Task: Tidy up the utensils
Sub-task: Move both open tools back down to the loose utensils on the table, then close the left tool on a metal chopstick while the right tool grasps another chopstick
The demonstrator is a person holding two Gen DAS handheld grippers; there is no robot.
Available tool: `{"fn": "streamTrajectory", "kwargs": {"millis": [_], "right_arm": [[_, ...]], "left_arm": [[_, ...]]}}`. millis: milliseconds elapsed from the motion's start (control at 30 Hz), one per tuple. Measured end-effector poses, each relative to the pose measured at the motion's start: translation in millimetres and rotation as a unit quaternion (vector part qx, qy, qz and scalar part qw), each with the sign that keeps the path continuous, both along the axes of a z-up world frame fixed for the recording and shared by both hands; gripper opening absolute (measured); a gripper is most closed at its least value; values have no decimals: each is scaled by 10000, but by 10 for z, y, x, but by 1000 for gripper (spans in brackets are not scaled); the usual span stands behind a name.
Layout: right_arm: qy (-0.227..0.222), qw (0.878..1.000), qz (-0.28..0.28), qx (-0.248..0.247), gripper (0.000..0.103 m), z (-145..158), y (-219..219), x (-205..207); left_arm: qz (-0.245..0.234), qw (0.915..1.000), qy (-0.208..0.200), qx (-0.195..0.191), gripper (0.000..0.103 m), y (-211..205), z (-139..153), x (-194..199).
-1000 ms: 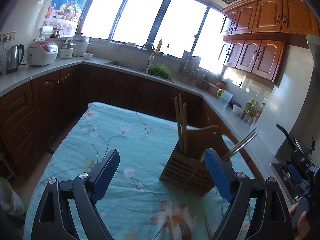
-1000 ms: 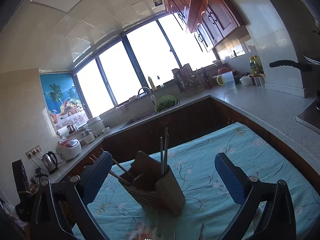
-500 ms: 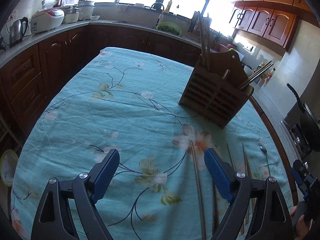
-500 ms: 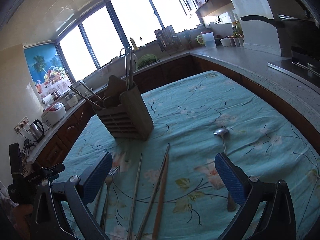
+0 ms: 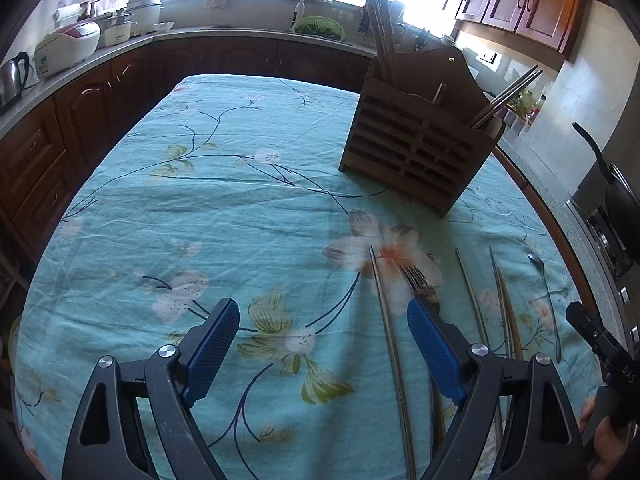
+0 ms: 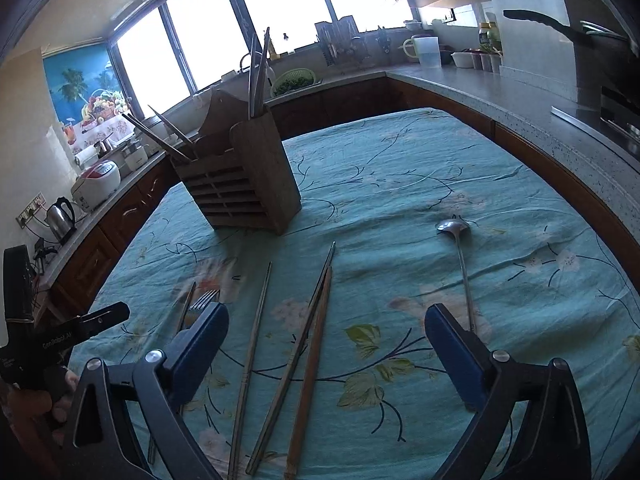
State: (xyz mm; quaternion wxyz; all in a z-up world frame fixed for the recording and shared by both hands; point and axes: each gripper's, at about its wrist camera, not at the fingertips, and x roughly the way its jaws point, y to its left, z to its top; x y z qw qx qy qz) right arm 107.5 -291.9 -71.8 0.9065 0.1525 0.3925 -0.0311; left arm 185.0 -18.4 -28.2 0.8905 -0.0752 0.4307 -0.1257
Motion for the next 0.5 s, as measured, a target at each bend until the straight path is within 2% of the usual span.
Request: {"fn": "streamTrajectory", "kwargs": {"millis": [67, 133, 233, 433, 500], "right_arm": [[120, 9999, 51, 18, 85, -40, 15, 65], [240, 9997, 78, -23, 72, -77, 32, 132], [397, 9991, 168, -22, 60, -135, 51, 269], [673, 9971, 334, -110, 45, -229, 52, 694], [786, 9961, 378, -120, 41, -290, 47, 849]], "left_arm": [[-48, 10000, 50, 14, 83, -39, -22, 57], [-127, 9999, 87, 18, 77, -85, -38, 117], [-260, 9994, 208, 81, 67, -175, -84, 237], [-458, 9975, 458, 270, 55, -368, -194, 508], [-514, 9967, 550, 293, 47, -420, -246, 598]]}}
